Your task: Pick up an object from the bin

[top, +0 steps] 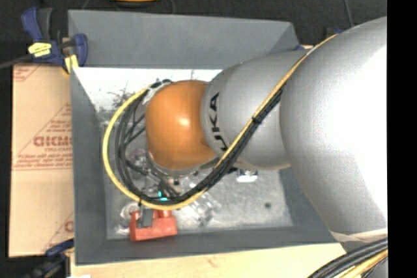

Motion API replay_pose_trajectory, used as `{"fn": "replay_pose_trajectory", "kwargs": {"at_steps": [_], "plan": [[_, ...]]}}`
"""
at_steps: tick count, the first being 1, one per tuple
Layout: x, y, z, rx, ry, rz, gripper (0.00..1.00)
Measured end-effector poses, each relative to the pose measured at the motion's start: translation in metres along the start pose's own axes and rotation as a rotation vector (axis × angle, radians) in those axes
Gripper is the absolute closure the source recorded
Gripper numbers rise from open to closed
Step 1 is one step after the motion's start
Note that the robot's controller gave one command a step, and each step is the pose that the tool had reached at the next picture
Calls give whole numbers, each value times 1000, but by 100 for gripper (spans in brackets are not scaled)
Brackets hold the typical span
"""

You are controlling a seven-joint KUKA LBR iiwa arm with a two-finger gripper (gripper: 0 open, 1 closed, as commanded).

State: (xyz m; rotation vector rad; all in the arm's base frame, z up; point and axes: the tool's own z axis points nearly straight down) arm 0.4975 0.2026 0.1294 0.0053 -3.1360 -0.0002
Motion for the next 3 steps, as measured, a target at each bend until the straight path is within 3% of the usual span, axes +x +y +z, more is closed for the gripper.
{"fn": "replay_pose_trajectory", "kwargs": {"at_steps": [1,2,3], "plan": [[17,-38,54,-3,-24,-187,0],[20,-37,56,-2,-13,-186,100],[13,-36,-163,-1,-18,-236,100]]}}
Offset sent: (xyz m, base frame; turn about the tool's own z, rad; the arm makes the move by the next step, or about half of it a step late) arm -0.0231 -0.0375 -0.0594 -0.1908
